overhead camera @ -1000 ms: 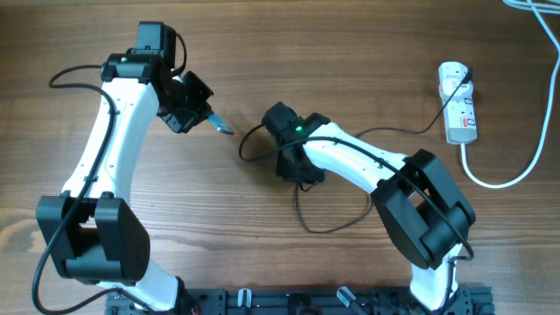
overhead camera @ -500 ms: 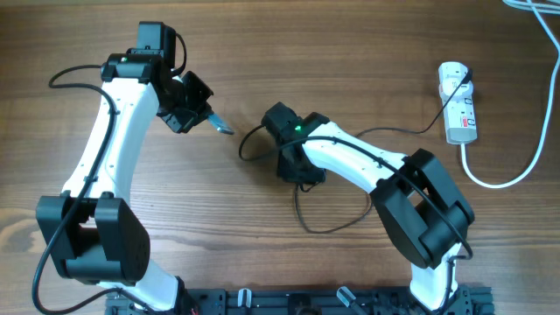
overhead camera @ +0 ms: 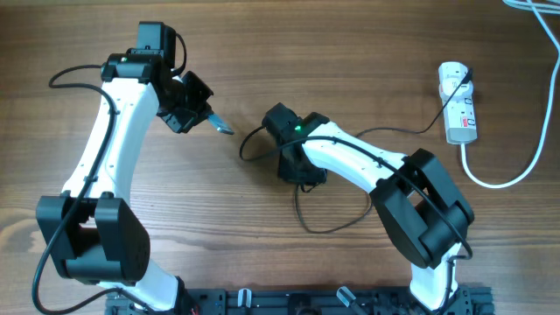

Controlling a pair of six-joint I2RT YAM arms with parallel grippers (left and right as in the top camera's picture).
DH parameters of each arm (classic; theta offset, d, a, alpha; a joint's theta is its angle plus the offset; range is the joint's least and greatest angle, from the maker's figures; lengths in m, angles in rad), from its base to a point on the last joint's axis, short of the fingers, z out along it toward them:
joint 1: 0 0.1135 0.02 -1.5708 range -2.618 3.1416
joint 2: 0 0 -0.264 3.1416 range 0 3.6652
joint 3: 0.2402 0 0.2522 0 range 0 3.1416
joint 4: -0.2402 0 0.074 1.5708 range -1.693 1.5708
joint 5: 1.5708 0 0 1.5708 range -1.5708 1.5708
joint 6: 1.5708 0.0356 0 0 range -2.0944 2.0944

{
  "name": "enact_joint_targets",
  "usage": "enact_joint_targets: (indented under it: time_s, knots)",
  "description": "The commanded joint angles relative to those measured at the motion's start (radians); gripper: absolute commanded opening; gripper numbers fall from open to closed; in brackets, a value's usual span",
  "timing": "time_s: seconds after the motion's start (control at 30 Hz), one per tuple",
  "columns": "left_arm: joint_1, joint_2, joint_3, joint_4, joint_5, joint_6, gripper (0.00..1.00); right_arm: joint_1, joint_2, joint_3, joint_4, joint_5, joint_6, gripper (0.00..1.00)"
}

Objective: Plug charger to phone and switch on socket
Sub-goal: 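Lower the right gripper and close it on the black USB-C plug, then lift the plug with the right gripper while the left raises the phone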

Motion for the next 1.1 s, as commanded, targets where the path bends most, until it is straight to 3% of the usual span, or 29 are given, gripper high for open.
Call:
enact_joint_targets:
  time_s: [0.0,0.1,0.2,1.07]
  knots:
    - [0.002,-0.019,0.013,0.0,-0.006,0.02,0.04,0.008,0.062,-0.021,-0.005,0.009,0.0,0.22]
    - [0.002,-0.019,0.013,0.0,-0.006,0.02,0.04,0.008,0.062,-0.021,-0.006,0.009,0.0,0.22]
    - [0.002,-0.019,0.013,0.0,-0.006,0.02,0.04,0.008,0.062,-0.021,-0.005,0.01,0.0,0.14]
    - [0.002,-0.019,0.013,-0.001,-0.006,0.021,0.04,0.008,0.062,-0.021,0.021,0.036,-0.001,0.14]
